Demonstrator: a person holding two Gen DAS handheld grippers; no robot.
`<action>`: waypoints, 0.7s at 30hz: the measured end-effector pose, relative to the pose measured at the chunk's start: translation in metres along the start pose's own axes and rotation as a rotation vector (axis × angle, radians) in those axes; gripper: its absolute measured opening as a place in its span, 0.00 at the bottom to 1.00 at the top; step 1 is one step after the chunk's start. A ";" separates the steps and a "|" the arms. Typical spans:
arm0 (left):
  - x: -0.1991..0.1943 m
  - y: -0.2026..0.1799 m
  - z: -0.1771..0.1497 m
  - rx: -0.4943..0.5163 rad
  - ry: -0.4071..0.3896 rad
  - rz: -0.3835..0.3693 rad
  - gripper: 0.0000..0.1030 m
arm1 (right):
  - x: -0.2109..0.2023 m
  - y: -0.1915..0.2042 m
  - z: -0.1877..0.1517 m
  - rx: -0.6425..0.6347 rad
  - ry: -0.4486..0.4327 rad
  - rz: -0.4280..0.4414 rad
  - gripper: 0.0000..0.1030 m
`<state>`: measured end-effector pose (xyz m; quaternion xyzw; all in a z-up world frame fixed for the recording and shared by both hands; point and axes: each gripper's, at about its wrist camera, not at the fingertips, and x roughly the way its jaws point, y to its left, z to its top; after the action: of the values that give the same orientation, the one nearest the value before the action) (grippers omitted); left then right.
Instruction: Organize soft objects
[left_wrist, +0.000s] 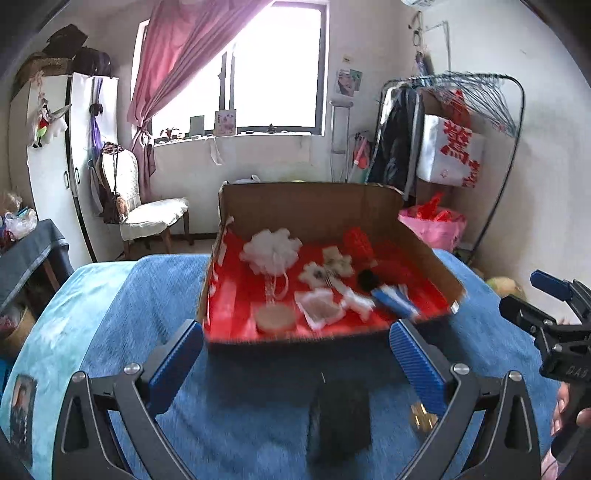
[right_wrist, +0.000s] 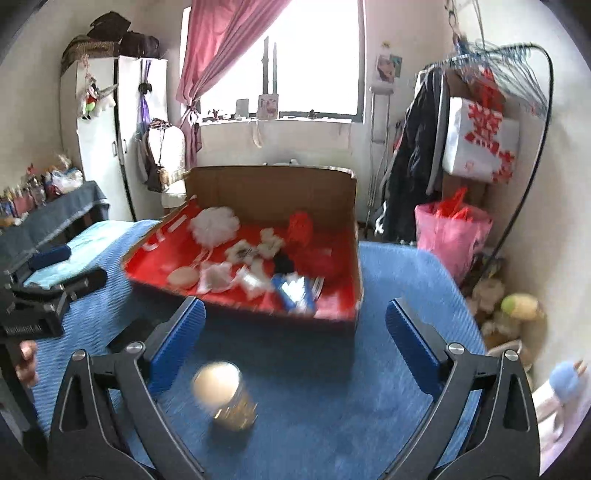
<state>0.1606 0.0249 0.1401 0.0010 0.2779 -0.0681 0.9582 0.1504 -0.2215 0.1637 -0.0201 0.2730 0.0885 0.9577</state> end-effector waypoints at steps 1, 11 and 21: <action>-0.004 -0.003 -0.006 0.003 0.010 -0.007 1.00 | -0.005 0.001 -0.006 0.004 0.006 0.005 0.97; 0.006 -0.021 -0.090 -0.011 0.190 -0.019 1.00 | 0.006 0.018 -0.090 0.004 0.207 -0.009 0.97; 0.046 -0.019 -0.124 -0.010 0.327 0.035 1.00 | 0.051 0.010 -0.126 0.035 0.370 -0.089 0.97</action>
<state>0.1308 0.0053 0.0119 0.0119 0.4306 -0.0489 0.9011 0.1255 -0.2145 0.0299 -0.0317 0.4447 0.0361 0.8944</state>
